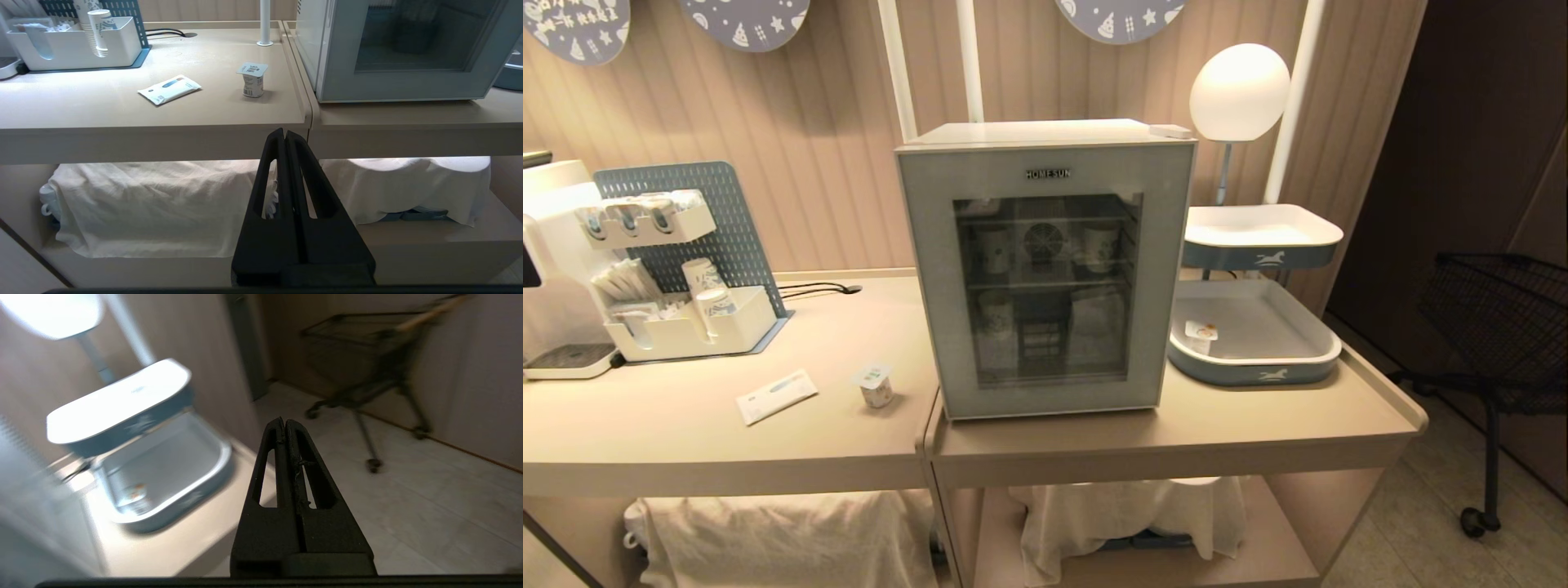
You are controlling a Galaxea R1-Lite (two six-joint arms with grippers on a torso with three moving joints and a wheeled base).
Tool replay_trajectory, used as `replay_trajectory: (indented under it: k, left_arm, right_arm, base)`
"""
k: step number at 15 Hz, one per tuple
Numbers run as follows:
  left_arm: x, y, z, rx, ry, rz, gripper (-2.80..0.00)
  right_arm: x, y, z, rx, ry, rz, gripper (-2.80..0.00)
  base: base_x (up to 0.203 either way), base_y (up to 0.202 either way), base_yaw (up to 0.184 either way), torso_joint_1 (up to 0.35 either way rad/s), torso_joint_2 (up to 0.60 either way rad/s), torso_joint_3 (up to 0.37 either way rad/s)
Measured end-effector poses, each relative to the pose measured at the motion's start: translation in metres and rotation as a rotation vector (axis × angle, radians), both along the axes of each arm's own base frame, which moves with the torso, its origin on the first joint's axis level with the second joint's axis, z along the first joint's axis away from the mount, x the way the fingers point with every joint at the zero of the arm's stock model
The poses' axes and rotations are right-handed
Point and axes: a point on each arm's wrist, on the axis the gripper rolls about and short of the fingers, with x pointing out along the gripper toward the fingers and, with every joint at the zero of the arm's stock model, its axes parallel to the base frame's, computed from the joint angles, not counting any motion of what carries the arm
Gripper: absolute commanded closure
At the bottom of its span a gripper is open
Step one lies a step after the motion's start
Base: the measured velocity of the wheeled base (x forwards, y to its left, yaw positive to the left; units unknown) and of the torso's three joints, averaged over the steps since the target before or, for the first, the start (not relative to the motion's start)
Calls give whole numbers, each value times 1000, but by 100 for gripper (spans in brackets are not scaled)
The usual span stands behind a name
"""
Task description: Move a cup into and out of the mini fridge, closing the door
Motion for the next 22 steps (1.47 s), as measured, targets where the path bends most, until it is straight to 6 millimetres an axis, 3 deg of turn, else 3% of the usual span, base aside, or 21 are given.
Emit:
replay_trajectory:
  k: [3, 7, 11, 13, 15, 22]
  left_arm:
    - [0, 0, 0, 0, 0, 0, 0]
    - [0, 0, 0, 0, 0, 0, 0]
    - [0, 0, 0, 1, 0, 0, 0]
    - [0, 0, 0, 1, 0, 0, 0]
    - [0, 0, 0, 2, 0, 0, 0]
    - [0, 0, 0, 11, -1, -1, 0]
  right_arm:
    - [-67, -14, -52, -10, -30, -73, 0]
    - [-119, -15, -122, -69, -98, -59, 0]
    - [-113, -7, -180, -207, -148, 271, 0]
    - [-109, -2, -199, -267, -55, 506, 0]
    - [-109, 1, -216, -219, 65, 647, 0]
    - [-108, 1, -218, -159, 45, 654, 0]
  base:
    - [0, 0, 0, 0, 0, 0]
    - [0, 0, 0, 0, 0, 0]
    - [0, 0, 0, 0, 0, 0]
    - [0, 0, 0, 0, 0, 0]
    - [0, 0, 0, 0, 0, 0]
    - [0, 0, 0, 0, 0, 0]
